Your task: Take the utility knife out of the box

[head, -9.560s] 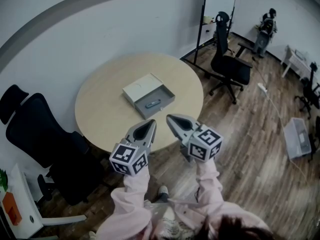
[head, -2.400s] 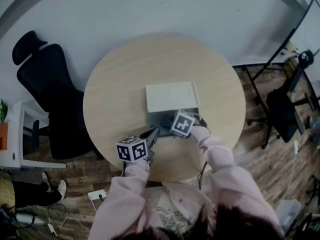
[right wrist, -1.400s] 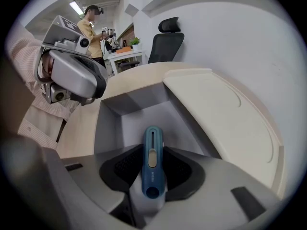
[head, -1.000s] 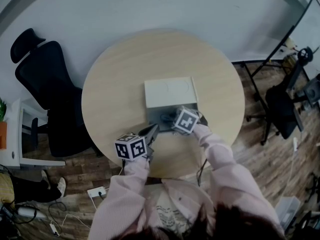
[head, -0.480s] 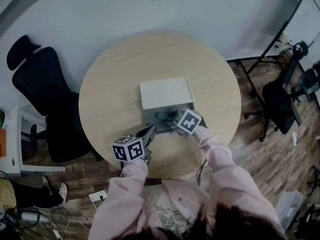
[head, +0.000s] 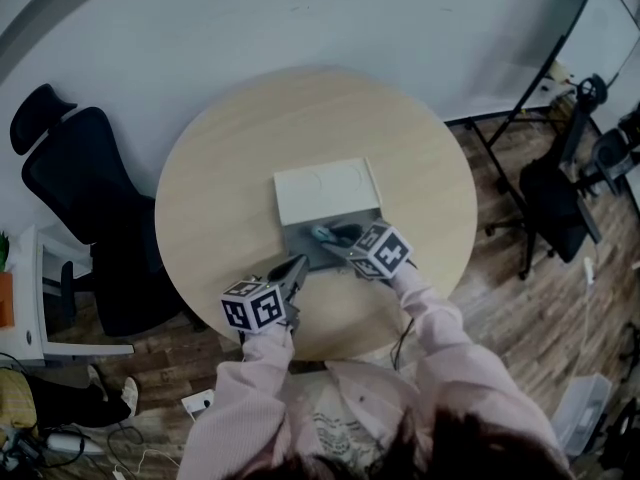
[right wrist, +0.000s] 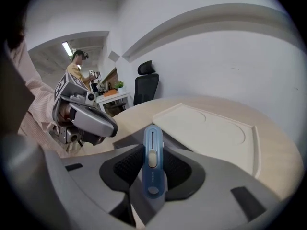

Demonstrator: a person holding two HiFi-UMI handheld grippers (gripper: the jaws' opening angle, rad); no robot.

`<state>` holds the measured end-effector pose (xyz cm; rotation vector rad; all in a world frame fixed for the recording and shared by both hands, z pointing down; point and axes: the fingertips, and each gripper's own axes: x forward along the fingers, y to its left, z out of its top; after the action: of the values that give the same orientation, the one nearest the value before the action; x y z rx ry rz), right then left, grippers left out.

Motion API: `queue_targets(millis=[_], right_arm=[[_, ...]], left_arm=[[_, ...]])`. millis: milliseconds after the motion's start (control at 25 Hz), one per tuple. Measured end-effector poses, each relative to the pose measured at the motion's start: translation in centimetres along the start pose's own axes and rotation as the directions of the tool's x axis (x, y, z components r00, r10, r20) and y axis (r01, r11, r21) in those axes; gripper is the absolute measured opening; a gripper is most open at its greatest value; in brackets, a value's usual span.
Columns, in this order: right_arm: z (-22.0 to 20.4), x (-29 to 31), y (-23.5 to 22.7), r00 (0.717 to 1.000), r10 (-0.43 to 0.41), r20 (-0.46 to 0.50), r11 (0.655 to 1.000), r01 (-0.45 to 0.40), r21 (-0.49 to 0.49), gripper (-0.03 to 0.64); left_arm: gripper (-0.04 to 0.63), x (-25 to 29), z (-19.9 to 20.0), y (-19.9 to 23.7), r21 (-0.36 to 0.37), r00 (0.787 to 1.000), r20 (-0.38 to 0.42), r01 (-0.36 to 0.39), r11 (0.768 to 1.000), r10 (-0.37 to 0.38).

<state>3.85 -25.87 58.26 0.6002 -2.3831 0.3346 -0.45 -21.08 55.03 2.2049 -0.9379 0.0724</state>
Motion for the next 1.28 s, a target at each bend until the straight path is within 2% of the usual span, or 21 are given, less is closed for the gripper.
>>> queue_targets(millis=[160, 360, 560, 840, 1280], right_arm=[[0.9, -1.1, 0.3, 0.995, 0.002, 0.1, 0.997, -0.01, 0.075, 0.143], [1.4, -2.6, 0.5, 0.982, -0.018, 0.188, 0.992, -0.005, 0.124, 0.143], [2.3, -4.1, 0.8, 0.96, -0.037, 0.279, 0.985, -0.012, 0.174, 0.143], [3.4, -5.5, 0.9, 0.929, -0.055, 0.365, 0.978, -0.024, 0.209, 0.143], [5.2, -8.4, 1.3, 0.856, -0.108, 0.506, 0.956, -0.049, 0.288, 0.144]], left_arm=[[0.009, -0.1, 0.4, -0.5, 0.032, 1.0, 0.014, 0.007, 0.999, -0.007], [0.011, -0.4, 0.7, -1.3, 0.085, 0.999, 0.022, 0.027, 0.996, -0.029], [0.009, -0.7, 1.1, -2.4, 0.145, 0.998, 0.037, 0.052, 0.988, -0.058], [0.011, -1.0, 1.6, -2.9, 0.187, 0.997, 0.054, 0.051, 0.981, -0.062], [0.009, -1.8, 3.1, -4.3, 0.233, 0.991, 0.094, 0.068, 0.97, -0.092]])
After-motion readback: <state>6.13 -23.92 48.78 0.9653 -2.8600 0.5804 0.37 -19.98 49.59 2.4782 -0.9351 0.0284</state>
